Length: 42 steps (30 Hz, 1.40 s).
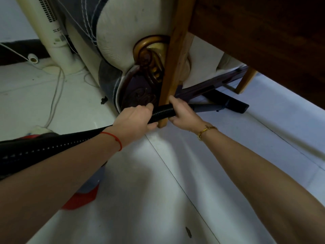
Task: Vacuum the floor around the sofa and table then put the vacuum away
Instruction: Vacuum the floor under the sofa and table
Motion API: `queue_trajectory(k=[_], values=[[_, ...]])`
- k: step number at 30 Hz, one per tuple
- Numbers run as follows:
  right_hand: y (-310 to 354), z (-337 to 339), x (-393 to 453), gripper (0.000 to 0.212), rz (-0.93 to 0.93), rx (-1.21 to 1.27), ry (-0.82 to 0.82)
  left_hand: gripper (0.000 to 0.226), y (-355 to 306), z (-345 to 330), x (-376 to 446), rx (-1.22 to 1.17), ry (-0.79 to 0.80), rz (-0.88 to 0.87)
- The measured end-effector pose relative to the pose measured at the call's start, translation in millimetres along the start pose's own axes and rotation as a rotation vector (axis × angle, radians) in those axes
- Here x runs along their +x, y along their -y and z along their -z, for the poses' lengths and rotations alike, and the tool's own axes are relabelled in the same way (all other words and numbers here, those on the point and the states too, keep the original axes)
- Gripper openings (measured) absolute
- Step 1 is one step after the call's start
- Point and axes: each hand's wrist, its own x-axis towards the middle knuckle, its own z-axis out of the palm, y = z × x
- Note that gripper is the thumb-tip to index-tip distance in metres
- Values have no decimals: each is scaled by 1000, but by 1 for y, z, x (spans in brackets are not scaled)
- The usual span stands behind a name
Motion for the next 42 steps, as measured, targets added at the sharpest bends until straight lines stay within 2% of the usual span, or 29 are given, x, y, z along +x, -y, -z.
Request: queue_trajectory(k=[8,30,42], values=[[50,-11,-18,38,21,38,-61,34,12,19,-53,44,-35,-41],[192,-36,-74,20,12,33,-228,34,54,67,-179,85,-93,-169],[240,-38,-93,23,-19,12,-195,34,74,77,-218,35,-140,-243]])
